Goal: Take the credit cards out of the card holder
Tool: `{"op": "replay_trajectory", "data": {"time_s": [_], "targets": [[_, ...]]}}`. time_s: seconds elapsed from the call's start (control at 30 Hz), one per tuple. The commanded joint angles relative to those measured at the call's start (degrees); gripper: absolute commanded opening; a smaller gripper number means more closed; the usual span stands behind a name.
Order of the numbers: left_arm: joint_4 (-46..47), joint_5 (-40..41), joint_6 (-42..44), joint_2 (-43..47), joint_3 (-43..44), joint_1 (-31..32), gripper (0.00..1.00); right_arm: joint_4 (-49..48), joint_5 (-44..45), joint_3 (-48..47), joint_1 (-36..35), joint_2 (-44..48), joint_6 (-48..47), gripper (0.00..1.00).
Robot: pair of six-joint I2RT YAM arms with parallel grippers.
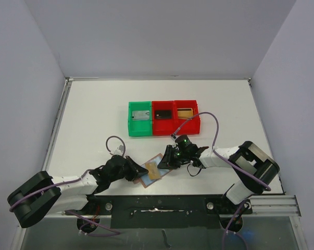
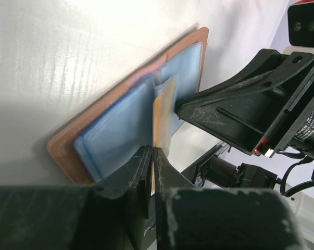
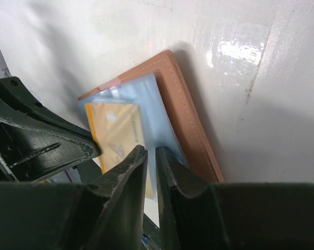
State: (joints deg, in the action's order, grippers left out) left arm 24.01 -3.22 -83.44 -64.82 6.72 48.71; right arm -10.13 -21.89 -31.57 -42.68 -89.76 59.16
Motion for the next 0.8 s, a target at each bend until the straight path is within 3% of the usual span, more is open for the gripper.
{"op": "replay_trajectory", "data": {"time_s": [0.0,0.23,0.33,0.53,0.67,0.77], "targets": [[0.49,1.13,0.12,1.14,-0.45,0.07,0.08,5.07,4.32,1.69,0.65,-2.12,-2.03,0.17],[2.34,0.78,0.38,-0.34,0.00,0.02,0.10,5.26,4.33,1.73,0.67,-2.00,-2.03,0.17],[3.91,0.32,0.30,-1.02,-0.12,0.06,0.17,5.23,4.31,1.69,0.66,-2.02,-2.03,0.17],[6.89,-0.42,0.33,-3.14,0.50,0.06,0.21,5.28,4.22,1.60,0.67,-1.93,-2.03,0.17],[8.59,-0.86,0.33,-5.35,0.83,0.06,0.17,5.22,4.23,1.69,0.67,-2.00,-2.08,0.17],[10.22,-1.60,0.23,-7.00,0.82,0.07,0.08,5.09,4.22,1.91,0.69,-1.92,-1.95,0.17]]}}
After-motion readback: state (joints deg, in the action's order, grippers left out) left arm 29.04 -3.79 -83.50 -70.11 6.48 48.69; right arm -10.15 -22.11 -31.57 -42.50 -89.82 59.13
